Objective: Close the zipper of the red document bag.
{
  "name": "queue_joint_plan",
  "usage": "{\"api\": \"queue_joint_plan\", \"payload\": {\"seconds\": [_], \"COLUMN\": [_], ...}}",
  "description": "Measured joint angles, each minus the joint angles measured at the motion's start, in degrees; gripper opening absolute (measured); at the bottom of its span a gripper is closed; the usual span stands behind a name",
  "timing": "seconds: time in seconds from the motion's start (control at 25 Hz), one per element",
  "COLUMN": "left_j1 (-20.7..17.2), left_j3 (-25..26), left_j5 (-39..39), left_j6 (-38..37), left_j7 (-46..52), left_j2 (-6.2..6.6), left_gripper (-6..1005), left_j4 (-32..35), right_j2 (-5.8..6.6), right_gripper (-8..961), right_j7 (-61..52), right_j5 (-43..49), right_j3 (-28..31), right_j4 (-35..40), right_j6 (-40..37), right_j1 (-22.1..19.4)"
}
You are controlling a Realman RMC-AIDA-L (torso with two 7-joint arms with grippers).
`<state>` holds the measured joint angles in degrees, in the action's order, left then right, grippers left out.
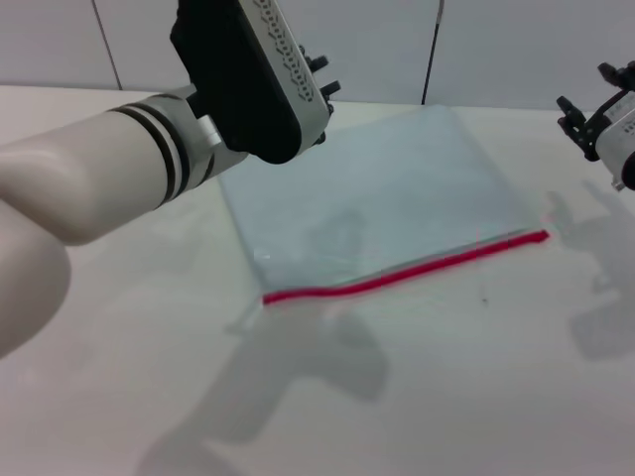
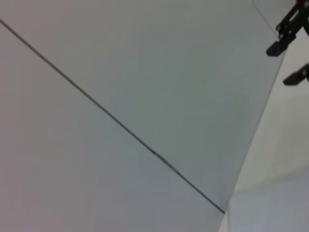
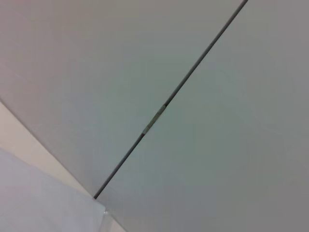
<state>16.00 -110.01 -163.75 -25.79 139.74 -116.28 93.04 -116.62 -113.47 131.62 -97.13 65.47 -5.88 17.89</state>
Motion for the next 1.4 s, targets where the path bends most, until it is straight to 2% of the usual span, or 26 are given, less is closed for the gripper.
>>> {"api": "queue_joint_plan", "payload": {"seconds": [0.12,0.24,0.4,0.52,0.6,0.76,0.88,1.0,1.12,1.4], "left_j1": [0.1,-0.3,-2.1,-3.3,-3.9,-3.9,-3.0,-2.7,-2.5,-1.9], "left_j3": [0.0,0.7,2.8,3.3,2.8,0.0,-1.7,-3.2,-6.4,-13.2], "left_j5": [0.1,0.1,0.8,5.0,9.9,15.6,16.2,16.8,19.1,27.0], "left_j6": [0.4,2.5,11.3,22.7,33.2,53.8,63.6,67.7,68.9,70.2], "left_j7": [0.6,4.1,9.8,11.5,11.8,14.4,18.6,22.2,22.9,22.5], "left_j2": [-0.03,-0.12,-0.08,-0.04,-0.03,-0.04,-0.12,-0.25,-0.33,-0.49], "left_gripper": [176,314,505,608,677,756,816,875,894,893], "left_j4": [-0.1,-0.3,-2.7,-8.7,-14.5,-26.5,-34.4,-39.4,-42.3,-46.6], "right_j2": [-0.01,-0.02,-0.01,-0.05,0.03,0.02,0.03,0.06,-0.09,-0.39], "right_gripper": [613,626,634,632,630,628,626,624,623,629], "right_j7": [-0.9,-3.3,-8.8,-10.6,-10.9,-13.9,-19.9,-27.9,-32.6,-33.7], "right_j5": [-0.2,-0.2,-1.6,-8.4,-13.4,-21.3,-27.0,-30.0,-31.1,-36.9], "right_j3": [-0.1,-1.1,-5.4,-11.2,-16.6,-30.8,-41.1,-47.9,-51.2,-55.3], "right_j4": [0.1,0.3,0.7,0.0,-1.7,-9.4,-15.7,-21.7,-26.1,-27.2], "right_j6": [0.4,2.7,12.1,22.8,31.6,53.6,64.7,70.2,71.3,72.9], "right_j1": [0.0,-0.7,-2.9,-4.4,-4.5,-2.1,0.5,2.3,3.1,2.7]}}
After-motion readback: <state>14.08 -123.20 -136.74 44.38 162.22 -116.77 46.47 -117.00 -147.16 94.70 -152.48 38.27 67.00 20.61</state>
